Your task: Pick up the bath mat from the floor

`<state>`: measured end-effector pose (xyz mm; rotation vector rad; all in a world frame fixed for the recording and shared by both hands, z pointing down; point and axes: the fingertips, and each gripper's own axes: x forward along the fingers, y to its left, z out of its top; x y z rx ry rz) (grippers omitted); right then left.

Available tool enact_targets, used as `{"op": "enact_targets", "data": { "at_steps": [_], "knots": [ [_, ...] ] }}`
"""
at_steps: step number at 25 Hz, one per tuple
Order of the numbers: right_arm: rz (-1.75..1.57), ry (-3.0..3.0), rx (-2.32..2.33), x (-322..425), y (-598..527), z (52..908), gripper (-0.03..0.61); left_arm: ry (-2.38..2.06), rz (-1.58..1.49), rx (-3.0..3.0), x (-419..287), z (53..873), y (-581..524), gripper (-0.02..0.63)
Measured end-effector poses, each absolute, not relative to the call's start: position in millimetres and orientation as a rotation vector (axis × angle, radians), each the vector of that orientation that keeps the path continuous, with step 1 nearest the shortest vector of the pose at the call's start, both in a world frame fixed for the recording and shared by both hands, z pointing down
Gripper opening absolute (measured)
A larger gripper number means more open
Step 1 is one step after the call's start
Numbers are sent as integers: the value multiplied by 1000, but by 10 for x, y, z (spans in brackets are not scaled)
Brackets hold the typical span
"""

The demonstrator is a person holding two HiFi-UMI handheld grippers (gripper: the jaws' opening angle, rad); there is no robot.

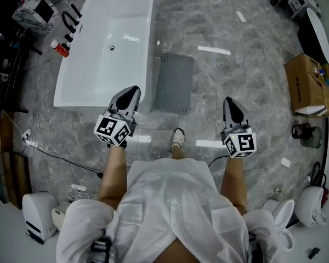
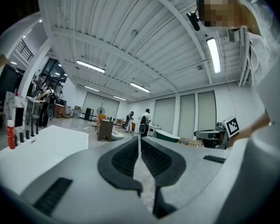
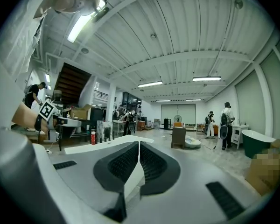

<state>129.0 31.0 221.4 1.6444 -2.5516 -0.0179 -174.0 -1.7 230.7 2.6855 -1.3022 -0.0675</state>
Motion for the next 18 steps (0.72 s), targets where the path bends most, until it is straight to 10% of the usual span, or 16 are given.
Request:
{"op": "enact_targets", "data": {
  "at_steps": [18],
  "knots": [
    [-5,-2558,1648,1874,-709,2139,31,-1312,-69,2681,-1173,2171,-1081,25]
  ]
}}
